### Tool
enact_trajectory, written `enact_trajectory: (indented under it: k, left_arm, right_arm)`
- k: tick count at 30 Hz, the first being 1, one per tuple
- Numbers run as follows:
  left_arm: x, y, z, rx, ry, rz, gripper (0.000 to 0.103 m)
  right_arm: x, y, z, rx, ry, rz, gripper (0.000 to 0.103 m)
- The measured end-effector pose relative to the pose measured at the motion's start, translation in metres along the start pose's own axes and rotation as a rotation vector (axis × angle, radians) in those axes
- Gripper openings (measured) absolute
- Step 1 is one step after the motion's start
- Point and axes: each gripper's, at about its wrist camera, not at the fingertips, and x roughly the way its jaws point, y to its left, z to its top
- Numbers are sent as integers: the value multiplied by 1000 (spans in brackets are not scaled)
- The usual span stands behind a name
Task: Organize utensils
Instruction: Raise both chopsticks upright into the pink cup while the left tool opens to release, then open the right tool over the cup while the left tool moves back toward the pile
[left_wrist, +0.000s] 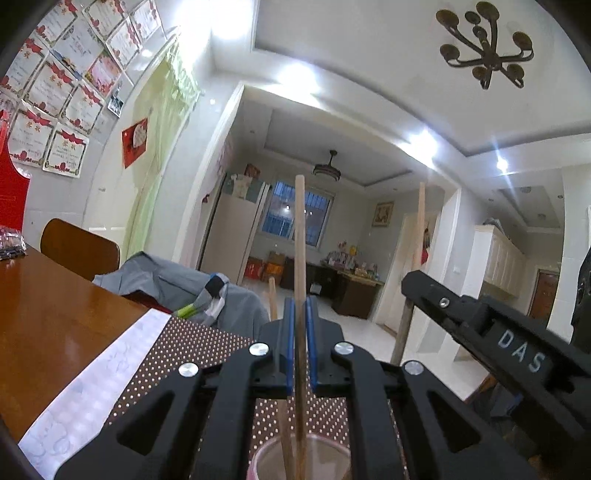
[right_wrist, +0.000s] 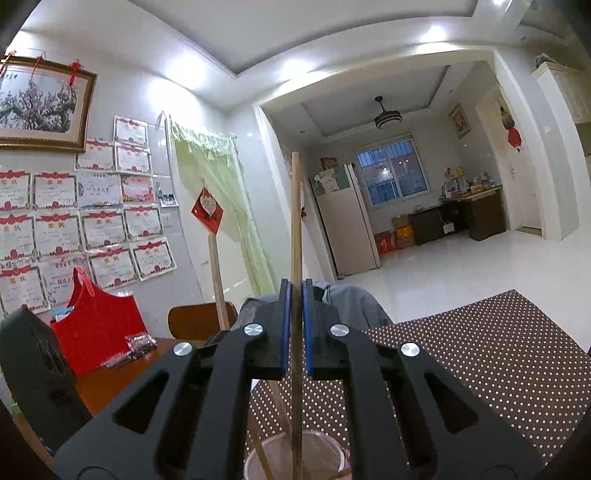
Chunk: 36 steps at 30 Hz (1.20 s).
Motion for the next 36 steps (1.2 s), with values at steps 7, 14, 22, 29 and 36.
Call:
enact_trajectory:
  k: [7, 14, 22, 29, 36]
  left_arm:
    - [-12, 2, -1, -13, 72, 19, 7]
    - [-28, 2, 5, -16, 106, 38, 22]
    - [-42, 2, 6, 22, 182, 73, 33]
    - [-57, 2, 5, 45, 218, 96, 41]
    - [-71, 0, 4, 82, 247, 120, 47]
  right_arm:
    - [-8, 3, -8, -21, 52, -12, 7]
    - [-19, 7, -13, -31, 91, -28, 7]
    - [-27, 12, -20, -44, 137, -49, 7]
    - [-30, 14, -34, -49, 210, -72, 7]
    - [-42, 17, -36, -56, 221, -111, 50]
